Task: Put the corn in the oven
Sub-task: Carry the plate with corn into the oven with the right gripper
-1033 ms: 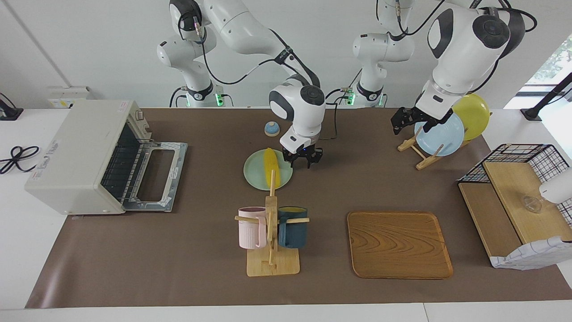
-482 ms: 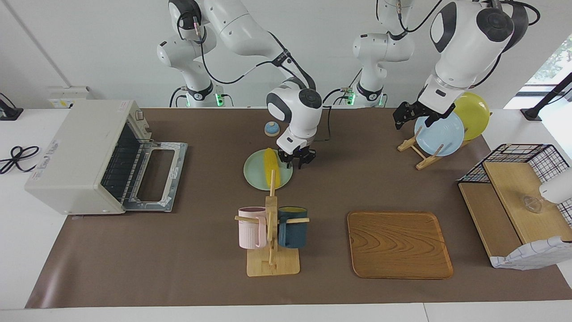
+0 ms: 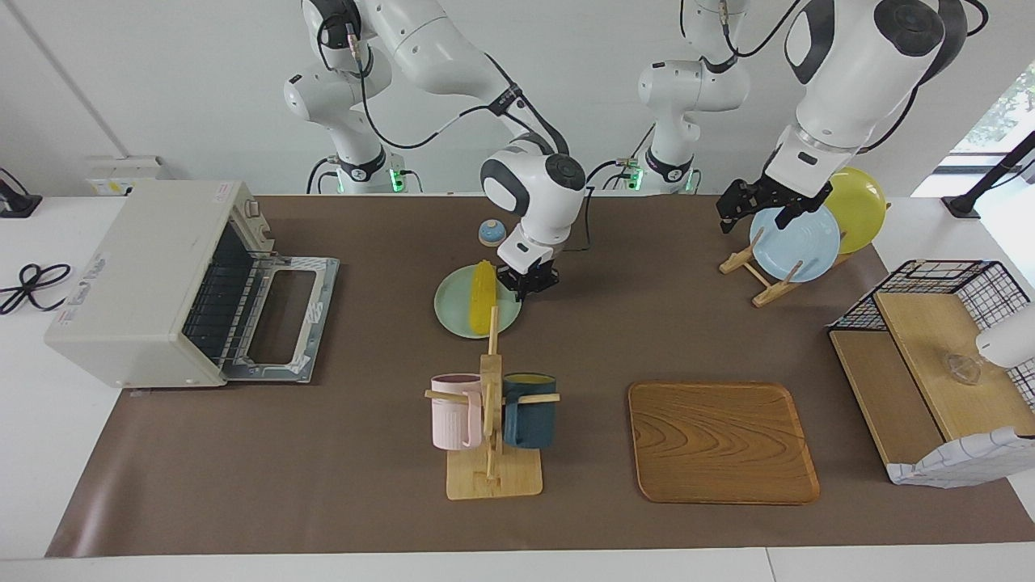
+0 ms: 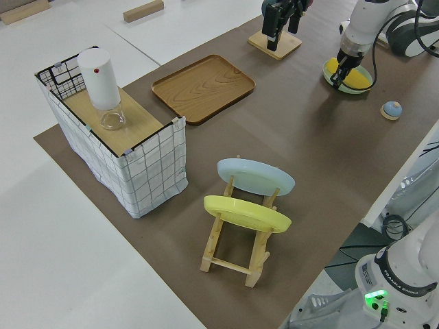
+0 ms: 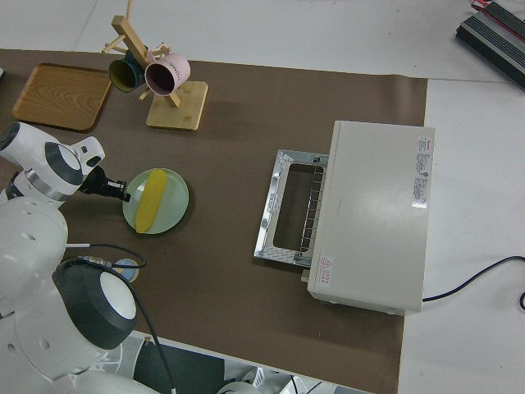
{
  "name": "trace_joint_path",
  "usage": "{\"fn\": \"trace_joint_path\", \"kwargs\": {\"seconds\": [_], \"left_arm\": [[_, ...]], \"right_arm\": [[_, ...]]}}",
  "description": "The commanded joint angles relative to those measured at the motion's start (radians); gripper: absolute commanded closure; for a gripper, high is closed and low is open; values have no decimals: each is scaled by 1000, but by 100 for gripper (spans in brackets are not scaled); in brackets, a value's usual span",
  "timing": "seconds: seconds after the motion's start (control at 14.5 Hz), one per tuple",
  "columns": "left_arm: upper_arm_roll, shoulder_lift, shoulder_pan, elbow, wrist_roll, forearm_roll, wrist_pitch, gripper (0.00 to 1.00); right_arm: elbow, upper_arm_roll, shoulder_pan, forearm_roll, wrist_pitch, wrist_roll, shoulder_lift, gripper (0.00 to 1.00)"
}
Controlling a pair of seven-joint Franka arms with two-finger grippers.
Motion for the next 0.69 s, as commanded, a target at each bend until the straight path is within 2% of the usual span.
{"fn": "trace_joint_path", "kwargs": {"seconds": [0.0, 0.07, 0.34, 0.62], "left_arm": [[-10, 13, 14, 18, 4, -11, -10, 0], [-10, 8, 14, 12, 4, -11, -12, 0], [-8, 2, 6, -4, 7, -9, -7, 0], [-8, -9, 9, -4, 1, -9, -8, 0]], "right_arm": [[62, -1, -22, -48, -128, -63, -10, 100], [76, -5, -32, -51, -168, -82, -16, 100], [58, -7, -175, -51, -291, -271, -128, 100], [-98, -8, -308, -50, -311, -421, -264, 100]]}}
